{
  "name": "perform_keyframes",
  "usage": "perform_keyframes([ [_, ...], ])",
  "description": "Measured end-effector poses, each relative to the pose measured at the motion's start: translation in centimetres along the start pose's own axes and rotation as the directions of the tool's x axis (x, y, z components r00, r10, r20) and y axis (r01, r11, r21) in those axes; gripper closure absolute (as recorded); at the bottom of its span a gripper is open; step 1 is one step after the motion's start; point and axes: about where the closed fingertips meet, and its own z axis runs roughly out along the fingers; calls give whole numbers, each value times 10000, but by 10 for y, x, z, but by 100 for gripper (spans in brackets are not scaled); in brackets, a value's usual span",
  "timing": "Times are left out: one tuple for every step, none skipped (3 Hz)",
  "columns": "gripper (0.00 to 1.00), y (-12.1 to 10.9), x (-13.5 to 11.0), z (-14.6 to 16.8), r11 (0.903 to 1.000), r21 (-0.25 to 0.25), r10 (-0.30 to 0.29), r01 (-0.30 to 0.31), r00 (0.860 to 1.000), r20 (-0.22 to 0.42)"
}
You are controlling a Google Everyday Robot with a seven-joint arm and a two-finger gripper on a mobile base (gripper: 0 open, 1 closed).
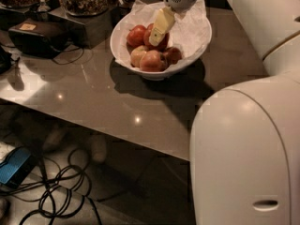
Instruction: Pick apple from white bowl
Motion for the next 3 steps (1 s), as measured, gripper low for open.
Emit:
perform_keyframes([
  [30,-4,6,5,10000,-16,50,-50,9999,-123],
  [26,1,5,13,9994,-354,61,-64,9999,-86],
  [8,10,1,23,9958,-890,208,-196,9997,121],
])
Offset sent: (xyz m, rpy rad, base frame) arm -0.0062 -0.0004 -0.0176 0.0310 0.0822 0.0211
